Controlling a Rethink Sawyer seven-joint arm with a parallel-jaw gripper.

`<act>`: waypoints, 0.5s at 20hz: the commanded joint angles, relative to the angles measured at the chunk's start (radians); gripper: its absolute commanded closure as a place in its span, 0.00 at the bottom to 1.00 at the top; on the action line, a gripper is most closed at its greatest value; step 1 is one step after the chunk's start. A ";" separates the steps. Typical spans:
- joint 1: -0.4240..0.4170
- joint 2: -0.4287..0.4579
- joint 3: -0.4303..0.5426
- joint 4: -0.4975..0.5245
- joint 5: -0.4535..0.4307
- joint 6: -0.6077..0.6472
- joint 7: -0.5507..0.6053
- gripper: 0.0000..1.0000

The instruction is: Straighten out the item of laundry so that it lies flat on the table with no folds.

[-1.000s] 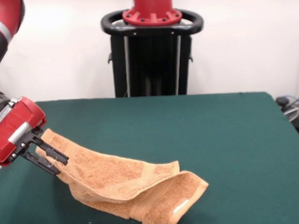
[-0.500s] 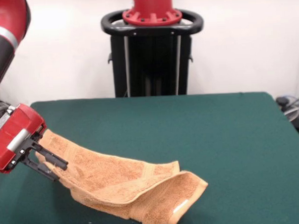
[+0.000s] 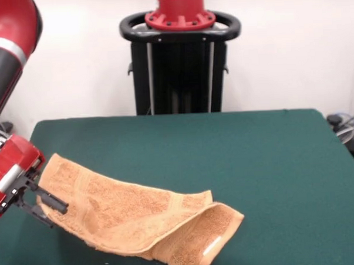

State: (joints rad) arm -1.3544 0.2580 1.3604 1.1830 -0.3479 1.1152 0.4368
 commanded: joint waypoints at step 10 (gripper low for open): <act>0.094 -0.004 -0.082 -0.214 0.047 -0.037 -0.089 0.00</act>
State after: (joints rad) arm -1.3040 0.2605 1.3593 1.0936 -0.3318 1.1148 0.4368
